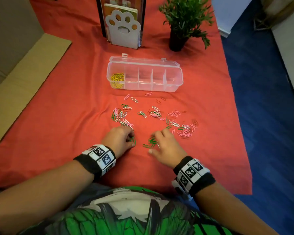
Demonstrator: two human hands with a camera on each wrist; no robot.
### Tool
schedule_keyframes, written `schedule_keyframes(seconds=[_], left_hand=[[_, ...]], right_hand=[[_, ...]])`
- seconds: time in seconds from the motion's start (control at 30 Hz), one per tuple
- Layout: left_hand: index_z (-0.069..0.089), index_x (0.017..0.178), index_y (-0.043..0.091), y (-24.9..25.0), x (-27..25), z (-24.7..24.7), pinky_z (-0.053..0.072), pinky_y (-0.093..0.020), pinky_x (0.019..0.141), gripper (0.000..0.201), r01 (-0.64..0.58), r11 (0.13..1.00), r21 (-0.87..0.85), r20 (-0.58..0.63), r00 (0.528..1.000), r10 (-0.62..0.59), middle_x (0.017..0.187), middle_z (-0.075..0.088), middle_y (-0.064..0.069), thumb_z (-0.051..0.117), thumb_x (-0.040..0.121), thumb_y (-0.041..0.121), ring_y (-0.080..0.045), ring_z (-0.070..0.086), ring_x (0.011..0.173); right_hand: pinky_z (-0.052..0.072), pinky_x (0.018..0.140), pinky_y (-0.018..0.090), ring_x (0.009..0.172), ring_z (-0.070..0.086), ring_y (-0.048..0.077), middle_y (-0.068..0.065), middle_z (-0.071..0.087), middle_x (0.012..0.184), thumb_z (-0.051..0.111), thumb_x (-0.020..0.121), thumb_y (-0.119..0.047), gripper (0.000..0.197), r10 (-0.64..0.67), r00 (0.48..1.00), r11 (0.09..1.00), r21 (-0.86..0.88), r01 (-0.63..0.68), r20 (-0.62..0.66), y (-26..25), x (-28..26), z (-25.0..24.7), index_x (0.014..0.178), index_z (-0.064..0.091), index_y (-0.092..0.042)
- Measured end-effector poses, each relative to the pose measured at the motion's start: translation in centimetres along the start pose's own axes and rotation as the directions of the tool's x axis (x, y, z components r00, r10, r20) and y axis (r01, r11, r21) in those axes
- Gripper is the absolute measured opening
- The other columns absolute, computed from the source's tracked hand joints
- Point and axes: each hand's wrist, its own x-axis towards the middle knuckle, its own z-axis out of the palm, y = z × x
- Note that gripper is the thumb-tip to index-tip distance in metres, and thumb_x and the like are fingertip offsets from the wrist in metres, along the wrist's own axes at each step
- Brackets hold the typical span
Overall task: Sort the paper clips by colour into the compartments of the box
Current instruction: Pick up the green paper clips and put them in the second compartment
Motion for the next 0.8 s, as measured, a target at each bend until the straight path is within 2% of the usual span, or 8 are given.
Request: schedule_keyframes(seconds=[0.27, 0.37, 0.47, 0.53, 0.6, 0.63, 0.7, 0.8], left_hand=[[0.066, 0.090, 0.016, 0.9, 0.0, 0.3, 0.031, -0.017, 0.062, 0.017, 0.045, 0.999, -0.030, -0.008, 0.999, -0.046, 0.081, 0.069, -0.003, 0.059, 0.076, 0.010, -0.019, 0.060, 0.075], [0.063, 0.094, 0.019, 1.0, 0.6, -0.1, 0.034, -0.023, 0.059, 0.020, 0.138, 0.958, -0.250, 0.068, 0.990, -0.124, 0.072, 0.057, 0.000, 0.054, 0.083, 0.005, -0.015, 0.051, 0.065], [0.054, 0.074, 0.017, 1.4, 1.1, -1.0, 0.041, -0.021, 0.047, 0.024, 0.318, 0.709, -0.629, 0.171, 0.947, -0.274, 0.063, 0.048, -0.003, 0.044, 0.087, -0.001, -0.006, 0.050, 0.045], [0.048, 0.067, 0.013, 1.8, 1.2, -1.8, 0.043, -0.016, 0.040, 0.030, 0.379, 0.510, -0.772, 0.228, 0.915, -0.333, 0.063, 0.044, -0.005, 0.031, 0.082, -0.008, -0.007, 0.049, 0.042], [0.047, 0.066, 0.011, 2.2, 1.1, -2.3, 0.045, -0.015, 0.040, 0.031, 0.398, 0.403, -0.824, 0.262, 0.899, -0.351, 0.065, 0.045, -0.006, 0.026, 0.076, -0.010, -0.012, 0.050, 0.048], [0.047, 0.065, 0.011, 2.3, 1.1, -2.3, 0.045, -0.015, 0.040, 0.031, 0.405, 0.386, -0.829, 0.269, 0.894, -0.359, 0.064, 0.046, -0.006, 0.026, 0.076, -0.009, -0.012, 0.049, 0.049], [0.047, 0.063, 0.013, 2.4, 1.3, -1.9, 0.042, -0.016, 0.039, 0.027, 0.423, 0.464, -0.778, 0.253, 0.888, -0.384, 0.061, 0.044, -0.007, 0.034, 0.081, -0.004, -0.011, 0.047, 0.042], [0.052, 0.062, 0.016, 2.1, 1.0, -1.0, 0.036, -0.025, 0.051, 0.025, 0.308, 0.901, -0.305, 0.069, 0.951, -0.302, 0.060, 0.052, -0.004, 0.056, 0.085, 0.025, -0.016, 0.049, 0.052]], right_hand=[[0.047, 0.083, 0.045, 0.098, 0.052, 0.034, 0.013, 0.051, 0.101, 0.053, 0.086, -0.014, 0.011, -0.030, 0.996, 0.990, -0.137, 0.018, -0.086, -1.5, 2.2, -0.3, 0.094, 0.053, -0.006], [0.043, 0.079, 0.035, 0.093, 0.055, 0.030, 0.011, 0.058, 0.096, 0.053, 0.086, -0.009, 0.006, 0.051, 0.996, 0.998, 0.042, -0.048, -0.077, -1.4, 3.1, -1.5, 0.090, 0.056, -0.007], [0.039, 0.065, 0.026, 0.069, 0.051, 0.015, -0.004, 0.054, 0.071, 0.050, 0.088, -0.006, 0.012, 0.210, 0.976, 0.906, 0.385, -0.175, -0.051, -0.6, 3.4, -2.8, 0.085, 0.058, -0.015], [0.040, 0.061, 0.020, 0.064, 0.049, 0.007, -0.007, 0.052, 0.070, 0.045, 0.092, -0.004, 0.021, 0.298, 0.954, 0.749, 0.621, -0.231, -0.004, 0.0, 3.3, -3.1, 0.081, 0.057, -0.017], [0.045, 0.062, 0.020, 0.065, 0.052, 0.009, -0.003, 0.054, 0.072, 0.044, 0.093, -0.002, 0.027, 0.352, 0.935, 0.595, 0.758, -0.267, 0.053, 0.2, 2.9, -3.2, 0.075, 0.055, -0.020], [0.046, 0.063, 0.023, 0.066, 0.052, 0.011, -0.004, 0.054, 0.071, 0.047, 0.090, -0.002, 0.025, 0.350, 0.936, 0.620, 0.739, -0.265, 0.042, 0.2, 2.8, -3.1, 0.075, 0.056, -0.020], [0.043, 0.067, 0.023, 0.069, 0.052, 0.014, -0.006, 0.054, 0.073, 0.053, 0.084, -0.003, 0.015, 0.273, 0.962, 0.812, 0.539, -0.223, -0.013, 0.1, 2.8, -2.6, 0.082, 0.061, -0.016], [0.040, 0.082, 0.028, 0.093, 0.050, 0.025, 0.008, 0.051, 0.099, 0.057, 0.081, -0.005, 0.020, 0.096, 0.992, 0.992, 0.085, -0.089, -0.076, -0.5, 2.5, -1.2, 0.101, 0.058, -0.007]])
